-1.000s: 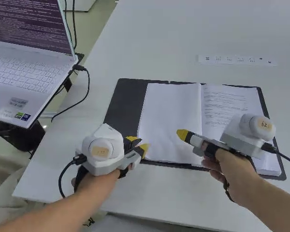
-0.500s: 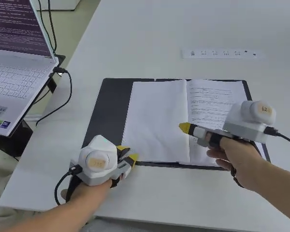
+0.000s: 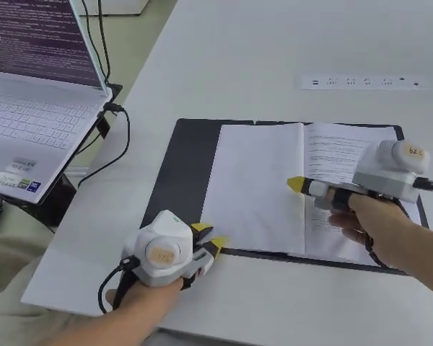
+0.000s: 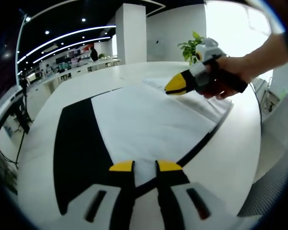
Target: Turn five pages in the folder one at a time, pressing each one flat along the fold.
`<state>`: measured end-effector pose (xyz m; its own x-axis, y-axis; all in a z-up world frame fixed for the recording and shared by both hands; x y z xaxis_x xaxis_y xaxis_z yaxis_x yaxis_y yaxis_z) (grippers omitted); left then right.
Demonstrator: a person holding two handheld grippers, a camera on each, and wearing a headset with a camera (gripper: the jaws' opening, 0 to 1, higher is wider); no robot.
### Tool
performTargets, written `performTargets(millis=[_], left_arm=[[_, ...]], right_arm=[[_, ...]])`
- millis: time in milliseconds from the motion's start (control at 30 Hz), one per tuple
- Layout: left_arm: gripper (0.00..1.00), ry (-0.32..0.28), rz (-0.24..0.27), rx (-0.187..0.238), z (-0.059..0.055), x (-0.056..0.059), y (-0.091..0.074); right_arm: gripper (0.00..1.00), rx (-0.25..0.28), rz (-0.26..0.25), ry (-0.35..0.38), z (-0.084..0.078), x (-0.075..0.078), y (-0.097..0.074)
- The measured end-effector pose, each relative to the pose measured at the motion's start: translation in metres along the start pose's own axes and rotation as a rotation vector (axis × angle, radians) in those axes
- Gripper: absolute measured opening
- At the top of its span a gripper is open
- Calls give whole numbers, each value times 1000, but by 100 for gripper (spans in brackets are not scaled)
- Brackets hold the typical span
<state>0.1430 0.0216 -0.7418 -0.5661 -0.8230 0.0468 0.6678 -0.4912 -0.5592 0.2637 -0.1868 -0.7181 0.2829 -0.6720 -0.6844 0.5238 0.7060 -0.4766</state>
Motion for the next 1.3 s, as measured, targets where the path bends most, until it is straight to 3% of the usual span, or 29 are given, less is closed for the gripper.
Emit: performTargets(millis=[133,200,267,300,333,433,500,700,833,1100,1300], left_arm=[[16,-1,1,-3,0,0,1],[16,-3,1,-1,0,0,1],[16,-8,4,3,-1,-1,1],[16,-10,5,3,-1,-1,1],[16,-9,5,2,-1,-1,1],[16,-16,6,5,-1,-1,0],[16,-14,6,3,-1,-1,0],[16,-16,8,5,-1,-1,0],[16,-15,9,4,-1,-1,1],[16,-17,11,7,-1,0,0],[16,-17,11,8,0,1,0]], right_arm=[[5,16,-4,26,13,13,10],[3,14,5,94,16,20,16],[0,-3,-21,98,15,30,21],[0,1,16,115,16,30,22],[0,8,14,150,18,32,24],[0,35,15,149,24,37,27],[0,52,13,195,28,41,30],[0,64,32,261,37,49,37],[0,71,32,265,43,48,41],[0,48,17,202,65,53,55],[0,56,31,248,74,58,62]])
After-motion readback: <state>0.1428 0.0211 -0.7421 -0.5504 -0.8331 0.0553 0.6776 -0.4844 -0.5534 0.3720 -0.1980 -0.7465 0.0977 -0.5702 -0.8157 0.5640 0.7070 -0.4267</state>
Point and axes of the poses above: the centre of the closed fingertips' face, and the gripper's own axes: y roughly forward along the fingers, x roughly to its right, z roughly out of its top, the point moved 8 cm from there along -y, roughly backward along the fingers, and after that the axes turned 4 degrees about -z, right-handed, at the moved point
